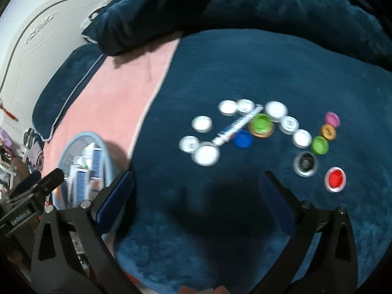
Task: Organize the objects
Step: 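Move both open grippers back over the scattered caps on the blanket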
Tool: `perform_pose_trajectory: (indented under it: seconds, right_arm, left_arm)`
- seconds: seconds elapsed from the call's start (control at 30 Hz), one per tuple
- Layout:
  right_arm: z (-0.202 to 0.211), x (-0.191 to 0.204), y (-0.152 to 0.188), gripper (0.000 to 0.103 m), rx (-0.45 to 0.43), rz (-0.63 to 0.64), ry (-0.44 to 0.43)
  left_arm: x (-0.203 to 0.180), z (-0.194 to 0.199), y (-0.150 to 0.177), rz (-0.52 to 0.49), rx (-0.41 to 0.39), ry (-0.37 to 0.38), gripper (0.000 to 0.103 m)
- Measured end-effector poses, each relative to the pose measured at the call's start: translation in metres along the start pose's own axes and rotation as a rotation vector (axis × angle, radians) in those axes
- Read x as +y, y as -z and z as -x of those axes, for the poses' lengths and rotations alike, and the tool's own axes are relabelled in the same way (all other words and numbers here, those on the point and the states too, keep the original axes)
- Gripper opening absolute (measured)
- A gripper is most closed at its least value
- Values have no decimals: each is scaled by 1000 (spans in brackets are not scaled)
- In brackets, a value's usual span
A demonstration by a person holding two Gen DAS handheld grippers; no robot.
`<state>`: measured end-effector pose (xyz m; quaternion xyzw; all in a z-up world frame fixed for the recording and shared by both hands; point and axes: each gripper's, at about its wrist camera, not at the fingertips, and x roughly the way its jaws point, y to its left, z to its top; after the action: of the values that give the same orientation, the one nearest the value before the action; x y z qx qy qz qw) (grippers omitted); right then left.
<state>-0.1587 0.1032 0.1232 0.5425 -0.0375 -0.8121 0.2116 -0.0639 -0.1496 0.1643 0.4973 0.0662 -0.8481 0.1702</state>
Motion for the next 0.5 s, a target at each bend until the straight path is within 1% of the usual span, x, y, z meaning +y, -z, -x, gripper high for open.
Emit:
perform_pose_trajectory:
  seconds: [0.13, 0.23, 0.3, 0.37, 0.43, 0.5]
  right_arm:
    - [5, -38, 7, 103, -2, -49, 14]
    - [6, -67, 20, 103, -5, -87, 45]
    - [2, -81, 26, 103, 29, -128, 66]
    - [4, -94, 33, 103, 30, -160, 64]
    - [6, -102, 38, 103, 30, -153, 92]
    - [8, -113, 44, 103, 36, -136, 143]
  left_arm:
    - [-28, 4, 1, -74, -10, 2, 102]
    - [-48, 13, 2, -116, -32, 32, 102]
    - [-62, 20, 3, -143, -50, 55, 102]
    - [-73, 24, 4, -165, -57, 72, 102]
    - [-85, 26, 6, -188, -58, 88, 102]
    - [-96, 27, 8, -204, -59, 100, 102]
